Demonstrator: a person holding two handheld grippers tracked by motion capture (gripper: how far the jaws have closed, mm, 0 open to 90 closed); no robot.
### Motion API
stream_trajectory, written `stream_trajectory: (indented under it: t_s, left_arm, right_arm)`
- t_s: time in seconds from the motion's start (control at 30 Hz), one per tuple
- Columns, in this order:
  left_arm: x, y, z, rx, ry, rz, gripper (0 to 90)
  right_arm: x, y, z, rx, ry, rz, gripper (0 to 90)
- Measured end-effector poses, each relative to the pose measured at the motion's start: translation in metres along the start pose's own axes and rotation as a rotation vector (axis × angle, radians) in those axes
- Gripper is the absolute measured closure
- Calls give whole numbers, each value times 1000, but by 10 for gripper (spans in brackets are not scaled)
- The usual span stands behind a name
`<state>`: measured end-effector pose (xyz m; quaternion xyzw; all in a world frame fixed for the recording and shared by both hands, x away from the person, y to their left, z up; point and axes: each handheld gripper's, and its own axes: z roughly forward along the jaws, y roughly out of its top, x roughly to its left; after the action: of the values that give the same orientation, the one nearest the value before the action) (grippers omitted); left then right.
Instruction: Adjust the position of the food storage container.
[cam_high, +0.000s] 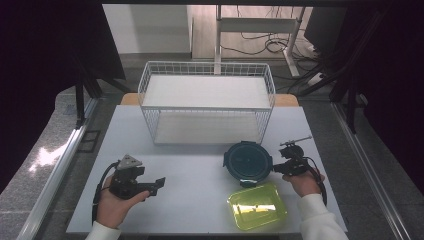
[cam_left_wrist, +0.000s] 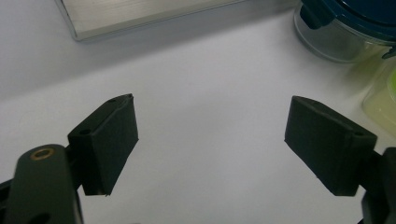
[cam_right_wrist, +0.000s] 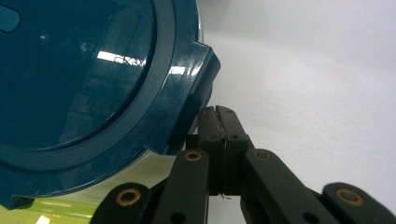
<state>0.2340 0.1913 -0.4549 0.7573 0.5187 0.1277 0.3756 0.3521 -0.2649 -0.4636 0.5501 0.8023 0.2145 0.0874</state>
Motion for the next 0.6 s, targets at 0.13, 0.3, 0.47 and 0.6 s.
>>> stream_trajectory:
  t_s: [0.13, 0.3, 0.47, 0.6]
  left_arm:
    - [-1, 1, 1, 5, 0, 6, 170]
    - [0, 0, 2, 8, 2, 4, 170]
    - [2, 0, 2, 7, 3, -1, 170]
    - [2, -1, 2, 8, 4, -1, 170]
  right_arm:
    - [3, 1, 4, 10, 12, -15, 889]
    - [8, 4, 7, 6, 13, -33, 889]
    - [12, 9, 9, 12, 11, -50, 889]
    - [17, 13, 12, 16, 13, -66, 890]
